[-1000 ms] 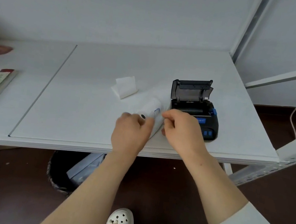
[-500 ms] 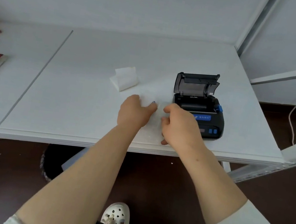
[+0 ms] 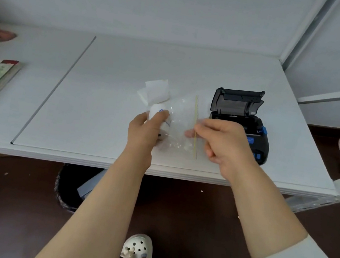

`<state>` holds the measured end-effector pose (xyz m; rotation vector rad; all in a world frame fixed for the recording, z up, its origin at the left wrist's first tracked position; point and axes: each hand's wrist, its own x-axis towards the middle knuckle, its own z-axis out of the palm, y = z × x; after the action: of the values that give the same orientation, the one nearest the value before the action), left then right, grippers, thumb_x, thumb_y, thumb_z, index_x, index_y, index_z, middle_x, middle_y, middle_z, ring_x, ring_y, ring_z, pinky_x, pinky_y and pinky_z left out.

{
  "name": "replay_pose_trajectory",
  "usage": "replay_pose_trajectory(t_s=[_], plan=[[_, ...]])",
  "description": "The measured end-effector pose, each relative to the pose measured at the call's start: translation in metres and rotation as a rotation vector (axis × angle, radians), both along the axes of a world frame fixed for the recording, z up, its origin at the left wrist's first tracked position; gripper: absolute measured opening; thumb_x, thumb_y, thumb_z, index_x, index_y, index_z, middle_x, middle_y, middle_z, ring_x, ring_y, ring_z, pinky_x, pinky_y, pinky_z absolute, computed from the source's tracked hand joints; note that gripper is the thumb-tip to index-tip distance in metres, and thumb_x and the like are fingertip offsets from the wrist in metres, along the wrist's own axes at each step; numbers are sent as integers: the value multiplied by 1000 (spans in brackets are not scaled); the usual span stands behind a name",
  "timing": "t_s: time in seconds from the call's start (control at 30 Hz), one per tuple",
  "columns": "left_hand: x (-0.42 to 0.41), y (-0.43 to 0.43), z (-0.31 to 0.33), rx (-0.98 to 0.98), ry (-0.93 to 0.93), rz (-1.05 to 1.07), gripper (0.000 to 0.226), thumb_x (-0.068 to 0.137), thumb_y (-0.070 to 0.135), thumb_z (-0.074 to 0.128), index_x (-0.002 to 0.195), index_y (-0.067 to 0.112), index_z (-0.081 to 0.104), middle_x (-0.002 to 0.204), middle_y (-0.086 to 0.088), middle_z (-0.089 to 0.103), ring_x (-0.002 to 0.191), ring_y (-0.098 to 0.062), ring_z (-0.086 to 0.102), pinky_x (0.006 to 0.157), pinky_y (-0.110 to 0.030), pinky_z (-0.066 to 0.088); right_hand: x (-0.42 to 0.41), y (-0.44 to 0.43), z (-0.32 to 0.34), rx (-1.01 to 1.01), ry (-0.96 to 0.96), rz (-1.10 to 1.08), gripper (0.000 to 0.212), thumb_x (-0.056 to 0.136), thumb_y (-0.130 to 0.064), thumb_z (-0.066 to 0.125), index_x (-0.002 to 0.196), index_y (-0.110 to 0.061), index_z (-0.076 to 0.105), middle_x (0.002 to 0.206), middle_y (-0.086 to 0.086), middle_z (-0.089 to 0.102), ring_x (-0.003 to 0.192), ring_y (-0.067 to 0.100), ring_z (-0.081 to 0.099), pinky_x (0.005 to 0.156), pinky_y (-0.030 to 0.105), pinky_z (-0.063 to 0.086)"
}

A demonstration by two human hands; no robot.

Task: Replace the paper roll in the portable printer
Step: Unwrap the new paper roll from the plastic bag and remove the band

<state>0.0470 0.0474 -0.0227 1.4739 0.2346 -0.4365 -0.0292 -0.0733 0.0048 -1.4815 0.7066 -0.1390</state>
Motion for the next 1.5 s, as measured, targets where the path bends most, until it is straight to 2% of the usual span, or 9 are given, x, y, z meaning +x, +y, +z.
replay_pose_trajectory(t_s=[0.1,0.23,0.33,0.43,0.57,0.67,0.8,1.23,1.5], plan=[[5,-1,-4,86,-76,0,42,79,26,71,115,8,60,97,-8,64,61,-15,58,49,-17,48,-1,-5,-1,12,-8,33,13,90,-6,55,97,1,64,75,9,71,27,7,29,29,12,19],[9,-2,-13,240,-152,-34,69,78,29,73,137,12,41,126,-9,56,102,-22,61,76,-27,52,2,-8,-7,-63,16,13,15,88,-9,58,99,-2,66,70,11,63,26,3,35,28,12,24],[8,-5,-16,328,-191,-130,70,82,28,68,142,11,35,136,-12,51,121,-25,53,100,-39,46,4,-7,-12,-76,7,17,16,88,-9,59,101,-4,66,67,5,58,25,2,37,29,11,27],[2,-7,-15,395,-279,-152,63,87,24,62,143,13,35,140,-10,48,128,-21,46,106,-41,40,8,-6,-16,-97,12,18,17,88,-10,59,102,-5,67,70,8,60,26,2,38,30,11,30],[-6,-6,-5,492,-553,-19,41,85,18,60,126,21,56,112,-1,62,98,-13,56,87,-32,47,10,-6,-17,-90,-15,3,15,88,-7,58,100,-3,67,65,6,58,25,2,37,29,11,26],[-15,-12,6,296,-464,-73,24,83,10,59,104,18,68,76,4,63,62,-6,54,69,-25,49,10,-6,-17,-83,-40,-3,10,87,-5,58,90,-3,68,65,7,59,26,2,35,30,10,24],[-22,-20,3,279,-392,-151,22,84,7,59,102,14,70,78,1,68,52,-4,61,68,-24,56,10,-6,-18,-90,-57,-11,7,86,-5,61,84,-5,68,62,6,58,26,3,33,30,10,25],[-21,-24,6,95,-166,-92,31,80,14,66,51,23,71,57,2,69,68,-18,67,84,-39,58,13,-3,-22,-166,-83,1,6,79,-7,70,75,-11,70,56,4,60,29,4,34,33,14,29],[-22,-22,9,96,-212,-128,13,81,12,69,70,18,71,70,-2,70,69,-17,66,74,-29,59,14,-1,-20,-211,-84,44,23,78,-5,70,61,-19,64,51,9,61,37,15,54,34,18,40]])
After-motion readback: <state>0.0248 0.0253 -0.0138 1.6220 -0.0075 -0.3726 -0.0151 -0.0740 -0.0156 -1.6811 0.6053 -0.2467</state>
